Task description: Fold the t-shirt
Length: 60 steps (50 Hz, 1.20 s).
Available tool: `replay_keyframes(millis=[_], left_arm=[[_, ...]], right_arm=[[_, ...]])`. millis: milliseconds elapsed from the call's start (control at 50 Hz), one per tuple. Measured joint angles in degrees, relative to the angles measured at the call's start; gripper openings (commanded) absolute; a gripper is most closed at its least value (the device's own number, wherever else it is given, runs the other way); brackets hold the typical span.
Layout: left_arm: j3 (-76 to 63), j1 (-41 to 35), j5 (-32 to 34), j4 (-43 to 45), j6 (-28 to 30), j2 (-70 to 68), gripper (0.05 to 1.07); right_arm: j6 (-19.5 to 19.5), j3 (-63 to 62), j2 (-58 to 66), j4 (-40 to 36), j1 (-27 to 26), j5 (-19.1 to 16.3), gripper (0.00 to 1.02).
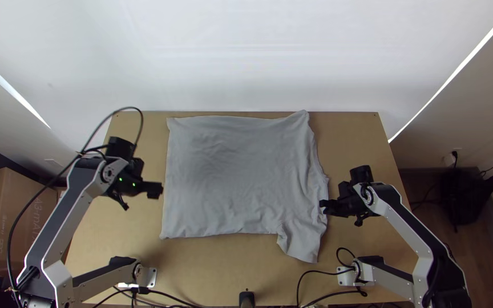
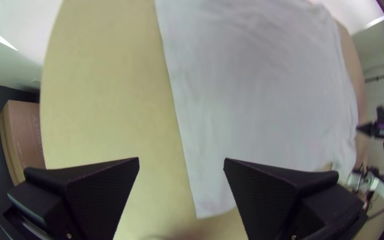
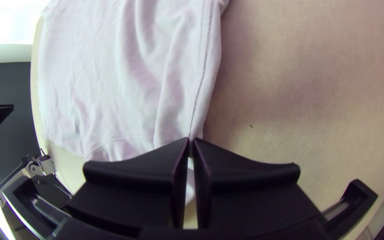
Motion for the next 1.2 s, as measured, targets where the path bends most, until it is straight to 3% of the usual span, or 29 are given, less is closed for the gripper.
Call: replay_keyframes(millis=[360, 640, 900, 1060, 1100, 1200], left_arm=[[-16.8, -11.3, 0.2, -5.8, 4.6, -0.3, 1.01], [-22.0, -11.5, 3.9, -0.9, 4.8, 0.5, 1.01], [-22.1, -10.2, 5.6, 1.4, 5.0, 3.8, 0.9], [-22.1, -10.0, 5.7, 1.8, 5.9, 6.3, 0.89], [-22.1, -10.0, 5.8, 2.1, 5.9, 6.6, 0.74], [-22.1, -10.0, 6.7, 3.4, 5.9, 7.0, 0.14]], right_arm=[[-1.0, 0.1, -8.3, 1.7, 1.5, 0.0, 0.03], [-1.0, 0.2, -8.7, 1.8, 1.5, 0.0, 0.03], [-1.0, 0.5, -8.7, 1.8, 1.4, 0.0, 0.03], [-1.0, 0.8, -8.7, 1.8, 1.0, 0.0, 0.03], [-1.0, 0.8, -8.9, 1.8, 1.0, 0.0, 0.03], [-1.0, 0.8, -10.0, 1.8, 1.0, 0.0, 0.03]])
